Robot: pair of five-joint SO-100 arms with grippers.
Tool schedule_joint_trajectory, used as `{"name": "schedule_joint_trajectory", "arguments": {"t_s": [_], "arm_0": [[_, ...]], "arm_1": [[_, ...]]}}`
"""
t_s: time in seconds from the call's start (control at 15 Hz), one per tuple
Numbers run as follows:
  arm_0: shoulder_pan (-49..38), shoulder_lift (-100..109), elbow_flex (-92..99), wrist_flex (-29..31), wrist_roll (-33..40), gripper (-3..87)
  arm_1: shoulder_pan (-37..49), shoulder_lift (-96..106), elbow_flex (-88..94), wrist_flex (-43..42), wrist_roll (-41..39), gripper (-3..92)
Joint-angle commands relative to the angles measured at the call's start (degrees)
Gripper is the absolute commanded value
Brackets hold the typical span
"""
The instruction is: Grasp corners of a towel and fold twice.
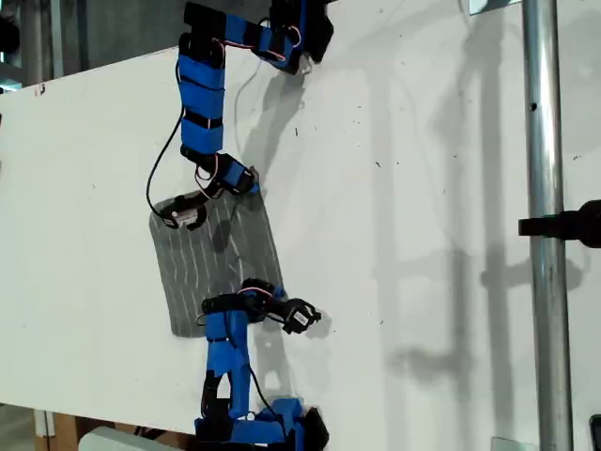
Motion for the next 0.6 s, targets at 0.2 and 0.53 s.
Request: {"name": "schedule_joint_trajectory", "arguments": {"t_s": [0.2, 0.53], "arm_0": [[6.86, 9.14, -1.49, 1.05, -1.93, -0.7], [28.74, 11.95, -15.82, 12.13, -15.73, -0.7]], "arm_1": [[-2.37, 8.17, 2.20, 2.29, 3.25, -0.3], [-30.76, 30.23, 6.59, 15.38, 24.35, -0.3]]}}
